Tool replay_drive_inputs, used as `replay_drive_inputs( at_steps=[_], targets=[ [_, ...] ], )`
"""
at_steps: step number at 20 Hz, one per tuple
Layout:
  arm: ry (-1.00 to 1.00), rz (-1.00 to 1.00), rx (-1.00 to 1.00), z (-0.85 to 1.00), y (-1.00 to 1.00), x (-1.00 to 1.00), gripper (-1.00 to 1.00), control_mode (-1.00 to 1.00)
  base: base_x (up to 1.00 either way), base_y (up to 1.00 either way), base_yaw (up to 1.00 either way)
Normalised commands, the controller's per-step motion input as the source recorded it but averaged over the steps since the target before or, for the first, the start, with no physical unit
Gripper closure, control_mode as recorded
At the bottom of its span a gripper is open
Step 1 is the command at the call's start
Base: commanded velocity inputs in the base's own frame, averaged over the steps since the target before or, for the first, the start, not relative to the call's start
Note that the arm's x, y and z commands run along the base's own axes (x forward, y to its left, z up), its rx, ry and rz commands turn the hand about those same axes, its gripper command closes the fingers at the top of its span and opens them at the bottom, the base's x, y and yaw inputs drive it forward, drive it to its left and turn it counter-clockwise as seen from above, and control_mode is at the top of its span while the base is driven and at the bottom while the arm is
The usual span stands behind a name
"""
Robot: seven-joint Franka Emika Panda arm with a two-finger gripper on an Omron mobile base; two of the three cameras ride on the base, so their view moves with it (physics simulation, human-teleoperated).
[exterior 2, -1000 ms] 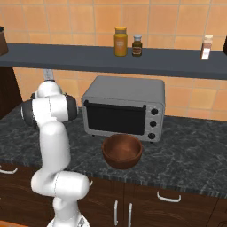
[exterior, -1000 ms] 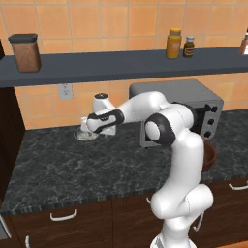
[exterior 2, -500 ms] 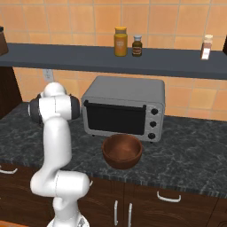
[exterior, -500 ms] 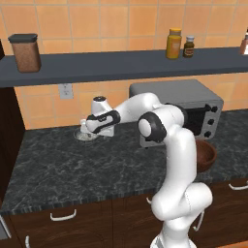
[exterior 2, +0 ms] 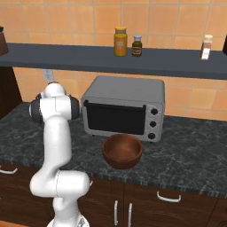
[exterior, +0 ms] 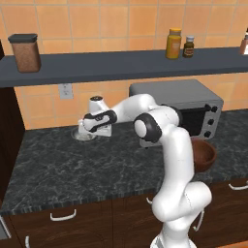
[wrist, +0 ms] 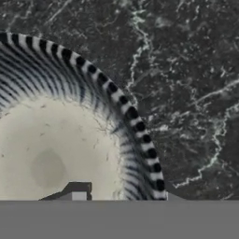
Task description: Pick up the bowls on the counter and stack them on top of one another in the open cabinet. Place the smaller bowl on top of the larger bowl.
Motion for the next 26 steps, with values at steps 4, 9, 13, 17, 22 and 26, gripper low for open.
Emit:
replay_drive_inputs(
  at_steps=[4, 9, 13, 17, 22, 26],
  targets=[
    [-0.02, 0.0, 0.0, -0.04, 0.02, -0.62, 1.0, -1.0, 0.0, 0.0, 0.0],
    [-0.01, 0.0, 0.0, 0.0, -0.04, -0.92, 1.0, -1.0, 0.0, 0.0, 0.0],
    [-0.06, 0.0, 0.01, 0.02, -0.08, -1.0, 1.0, -1.0, 0.0, 0.0, 0.0],
    [-0.02, 0.0, 0.05, 0.23, -0.27, -1.0, 1.0, -1.0, 0.0, 0.0, 0.0],
    [0.0, -0.05, 0.05, 0.61, -0.47, -1.0, 1.0, -1.0, 0.0, 0.0, 0.0],
    [0.0, -0.04, 0.01, 0.82, -0.78, -0.99, 1.0, -1.0, 0.0, 0.0, 0.0]
  ],
)
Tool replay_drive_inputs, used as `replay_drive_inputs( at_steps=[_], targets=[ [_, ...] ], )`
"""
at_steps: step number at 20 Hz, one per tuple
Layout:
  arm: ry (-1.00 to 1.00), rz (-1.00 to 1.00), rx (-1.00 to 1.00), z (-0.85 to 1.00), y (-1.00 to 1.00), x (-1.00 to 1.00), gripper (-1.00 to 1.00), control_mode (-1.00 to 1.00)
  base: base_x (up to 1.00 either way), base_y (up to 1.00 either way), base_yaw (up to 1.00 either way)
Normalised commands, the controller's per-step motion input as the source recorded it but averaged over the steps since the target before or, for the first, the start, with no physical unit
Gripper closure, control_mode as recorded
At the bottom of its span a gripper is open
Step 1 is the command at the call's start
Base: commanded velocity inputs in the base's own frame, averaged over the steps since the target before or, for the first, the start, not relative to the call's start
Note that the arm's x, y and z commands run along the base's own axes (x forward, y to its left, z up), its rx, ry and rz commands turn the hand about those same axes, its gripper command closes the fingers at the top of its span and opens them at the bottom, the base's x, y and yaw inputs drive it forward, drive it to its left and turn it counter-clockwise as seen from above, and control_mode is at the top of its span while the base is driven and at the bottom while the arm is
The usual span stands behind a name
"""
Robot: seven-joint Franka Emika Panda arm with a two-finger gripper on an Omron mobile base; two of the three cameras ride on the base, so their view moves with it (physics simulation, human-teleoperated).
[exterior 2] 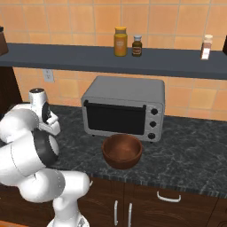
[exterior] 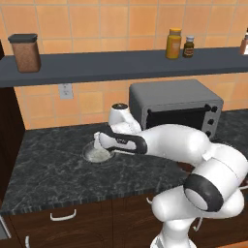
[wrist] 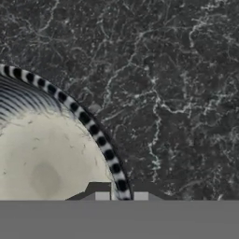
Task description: Pick up the bowls on the counter and stack them on top of one another in the open cabinet. Place the smaller bowl on top of the larger bowl.
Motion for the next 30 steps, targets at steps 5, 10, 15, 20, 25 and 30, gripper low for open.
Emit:
replay_drive_inputs(
  at_steps=[5, 10, 15, 20, 25, 30],
  targets=[
    [-0.01, 0.0, 0.0, 0.7, -0.96, -0.81, 1.0, -1.0, 0.0, 0.0, 0.0],
    [-0.09, 0.0, 0.09, 0.75, -1.0, -0.57, 1.0, -1.0, 0.0, 0.0, 0.0],
    [0.01, -0.01, 0.04, 0.64, -1.0, -0.3, 1.0, -1.0, 0.0, 0.0, 0.0],
    [0.06, -0.05, 0.0, 0.58, -1.0, -0.08, 1.0, -1.0, 0.0, 0.0, 0.0],
    [0.01, -0.04, 0.0, 0.08, -0.96, 0.0, 1.0, -1.0, 0.0, 0.0, 0.0],
    [0.02, -0.03, -0.05, 0.0, -0.68, 0.04, 1.0, -1.0, 0.0, 0.0, 0.0]
  ],
)
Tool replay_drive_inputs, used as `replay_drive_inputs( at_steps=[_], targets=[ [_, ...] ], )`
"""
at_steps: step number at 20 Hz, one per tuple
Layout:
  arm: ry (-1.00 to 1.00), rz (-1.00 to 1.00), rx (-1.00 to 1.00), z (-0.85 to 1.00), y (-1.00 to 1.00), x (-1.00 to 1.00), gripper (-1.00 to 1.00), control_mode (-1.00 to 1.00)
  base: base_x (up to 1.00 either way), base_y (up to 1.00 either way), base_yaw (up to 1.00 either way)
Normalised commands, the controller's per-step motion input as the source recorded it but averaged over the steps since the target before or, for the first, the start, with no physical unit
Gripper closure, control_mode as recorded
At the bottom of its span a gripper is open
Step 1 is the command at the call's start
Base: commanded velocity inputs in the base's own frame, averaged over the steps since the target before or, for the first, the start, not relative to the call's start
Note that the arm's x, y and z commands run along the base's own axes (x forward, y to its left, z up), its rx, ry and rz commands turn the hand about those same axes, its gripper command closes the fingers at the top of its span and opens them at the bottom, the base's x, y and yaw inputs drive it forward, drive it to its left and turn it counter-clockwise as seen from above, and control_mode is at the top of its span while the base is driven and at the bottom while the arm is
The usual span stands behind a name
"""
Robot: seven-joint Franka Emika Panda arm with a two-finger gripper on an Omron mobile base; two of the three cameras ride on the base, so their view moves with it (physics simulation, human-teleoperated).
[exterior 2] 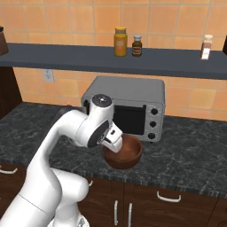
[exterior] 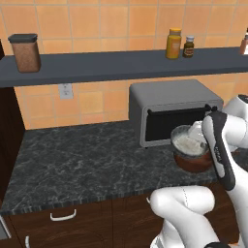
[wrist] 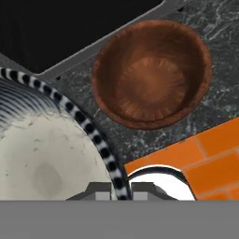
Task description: Pick up the bowls on the counter and stack them on top of one another in the open cabinet. Place the smaller bowl on top of the larger bowl.
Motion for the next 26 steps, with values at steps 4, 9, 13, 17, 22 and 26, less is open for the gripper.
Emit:
replay_drive_inputs(
  at_steps=[4, 9, 13, 17, 22, 26],
  targets=[
    [0.06, -0.01, -0.13, 0.0, -0.36, 0.18, 1.0, -1.0, 0.0, 0.0, 0.0],
    [0.02, 0.0, -0.12, -0.03, -0.52, 0.07, 1.0, -1.0, 0.0, 0.0, 0.0],
    [0.0, 0.0, -0.02, -0.01, -0.55, 0.19, 1.0, -1.0, 0.0, 0.0, 0.0],
    [0.0, 0.0, -0.01, -0.26, -0.16, 0.27, 1.0, -1.0, 0.0, 0.0, 0.0],
    [0.0, 0.0, -0.03, -0.4, 0.0, 0.26, 1.0, -1.0, 0.0, 0.0, 0.0],
    [0.02, 0.0, -0.02, -0.3, -0.03, 0.12, 1.0, -1.0, 0.0, 0.0, 0.0]
  ],
)
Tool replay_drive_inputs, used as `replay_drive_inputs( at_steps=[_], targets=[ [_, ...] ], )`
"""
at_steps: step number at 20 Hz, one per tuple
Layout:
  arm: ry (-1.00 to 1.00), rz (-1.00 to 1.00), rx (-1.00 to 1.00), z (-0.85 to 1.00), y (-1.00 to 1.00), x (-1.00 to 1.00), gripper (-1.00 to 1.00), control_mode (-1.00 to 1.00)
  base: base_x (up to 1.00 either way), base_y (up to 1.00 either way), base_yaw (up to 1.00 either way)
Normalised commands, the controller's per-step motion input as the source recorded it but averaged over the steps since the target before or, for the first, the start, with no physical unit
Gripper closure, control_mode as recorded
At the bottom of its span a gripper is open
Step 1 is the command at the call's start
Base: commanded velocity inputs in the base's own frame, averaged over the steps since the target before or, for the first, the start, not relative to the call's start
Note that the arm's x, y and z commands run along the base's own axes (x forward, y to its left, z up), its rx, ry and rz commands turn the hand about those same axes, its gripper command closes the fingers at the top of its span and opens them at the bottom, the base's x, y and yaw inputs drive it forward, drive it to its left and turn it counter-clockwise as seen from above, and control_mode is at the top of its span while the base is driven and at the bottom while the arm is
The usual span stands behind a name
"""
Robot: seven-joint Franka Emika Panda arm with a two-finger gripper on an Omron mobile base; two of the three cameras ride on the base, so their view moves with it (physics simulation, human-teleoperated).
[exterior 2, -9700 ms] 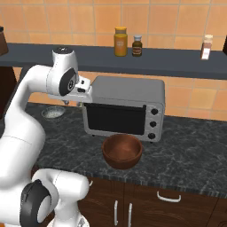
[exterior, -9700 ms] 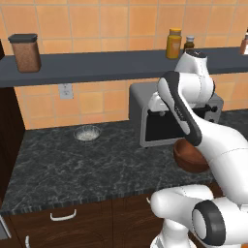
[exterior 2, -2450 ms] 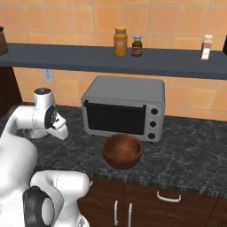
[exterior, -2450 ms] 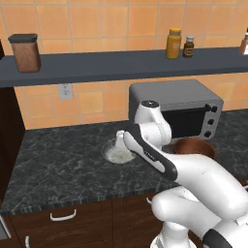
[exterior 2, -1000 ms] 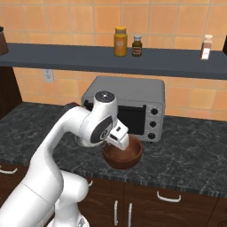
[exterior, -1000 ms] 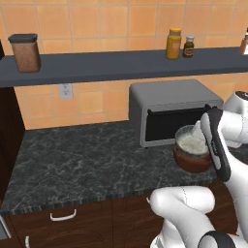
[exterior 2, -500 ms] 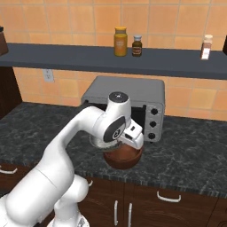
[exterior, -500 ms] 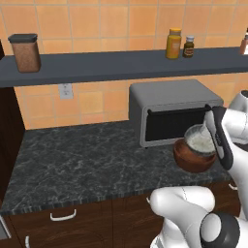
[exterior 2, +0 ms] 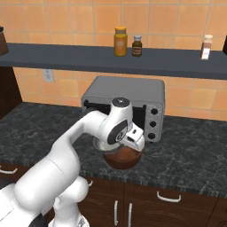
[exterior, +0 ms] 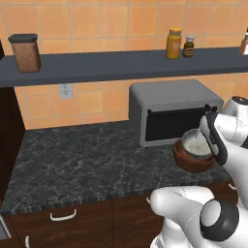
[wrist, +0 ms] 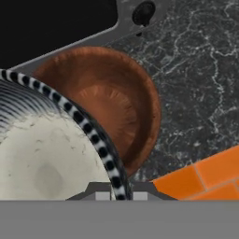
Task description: Pick up the bowls on the counter and stack them on top of one another in the open cabinet. Place the smaller bowl on top of the larger bowl.
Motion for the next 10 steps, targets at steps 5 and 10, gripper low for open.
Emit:
replay_drive_inputs(
  at_steps=[5, 10],
  targets=[
    [0.04, 0.0, 0.0, -0.23, -0.15, 0.0, 1.0, -1.0, 0.0, 0.0, 0.0],
    [0.02, 0.0, -0.01, -0.22, -0.08, 0.07, 1.0, -1.0, 0.0, 0.0, 0.0]
  ],
)
